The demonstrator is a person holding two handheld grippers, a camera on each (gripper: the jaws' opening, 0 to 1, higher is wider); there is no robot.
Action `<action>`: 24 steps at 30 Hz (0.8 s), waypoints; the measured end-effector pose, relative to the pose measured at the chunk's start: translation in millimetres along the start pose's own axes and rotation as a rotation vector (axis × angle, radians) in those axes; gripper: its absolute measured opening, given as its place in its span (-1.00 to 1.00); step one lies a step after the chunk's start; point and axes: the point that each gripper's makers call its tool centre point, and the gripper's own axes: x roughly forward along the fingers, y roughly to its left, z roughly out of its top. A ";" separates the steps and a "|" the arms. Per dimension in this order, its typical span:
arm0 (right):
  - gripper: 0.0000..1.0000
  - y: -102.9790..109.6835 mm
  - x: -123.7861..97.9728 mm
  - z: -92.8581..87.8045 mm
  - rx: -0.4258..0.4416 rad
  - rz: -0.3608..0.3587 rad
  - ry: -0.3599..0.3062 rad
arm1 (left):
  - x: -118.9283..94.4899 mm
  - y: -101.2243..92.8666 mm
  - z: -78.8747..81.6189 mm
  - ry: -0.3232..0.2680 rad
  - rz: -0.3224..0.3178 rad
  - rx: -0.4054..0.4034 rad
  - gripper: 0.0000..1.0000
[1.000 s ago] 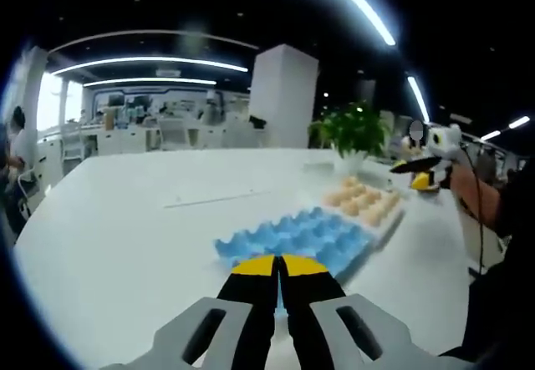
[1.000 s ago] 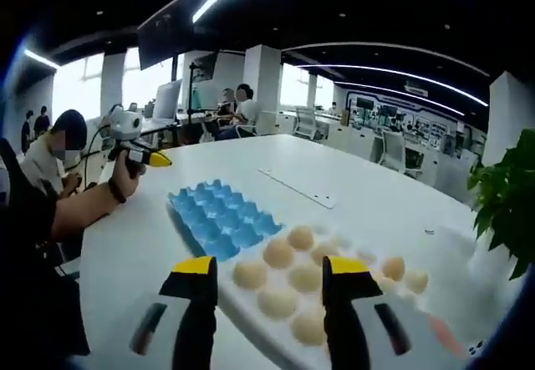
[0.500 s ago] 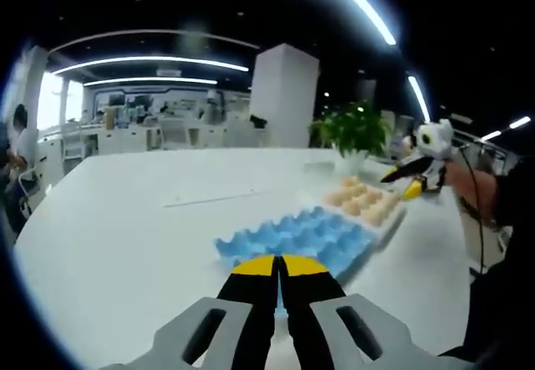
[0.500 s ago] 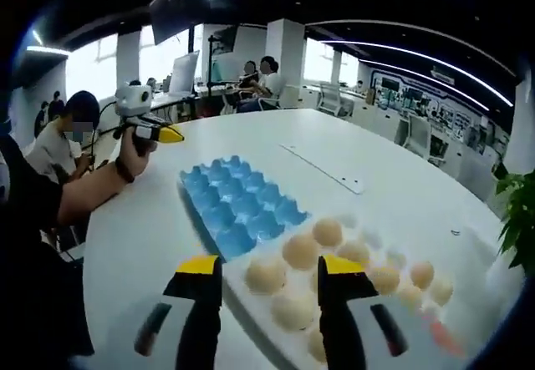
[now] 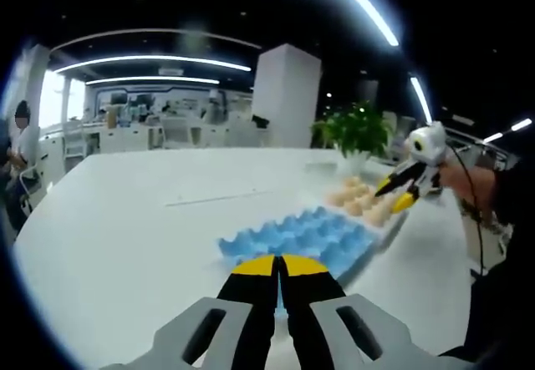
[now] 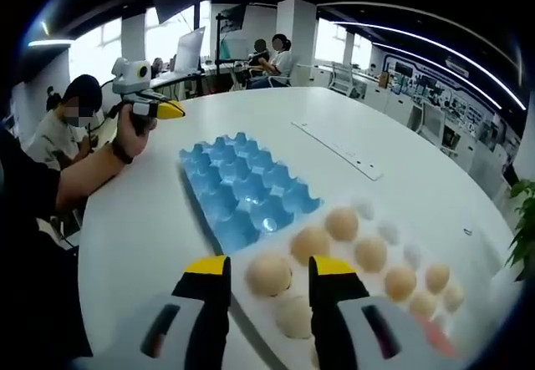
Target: Pick up the eggs on the table and place them into the egg tray on the table
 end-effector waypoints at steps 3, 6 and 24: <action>-0.24 -1.1 3.5 -3.6 -0.009 0.002 0.021 | -0.8 -0.5 0.5 -0.001 0.001 0.002 -0.98; -0.29 -1.6 5.5 -5.8 -0.013 0.006 0.035 | -3.4 -2.5 2.5 -0.006 0.001 0.007 -0.98; -0.39 2.9 21.6 -20.4 0.020 0.053 0.118 | -4.7 -2.9 -1.6 0.020 -0.010 0.014 -0.98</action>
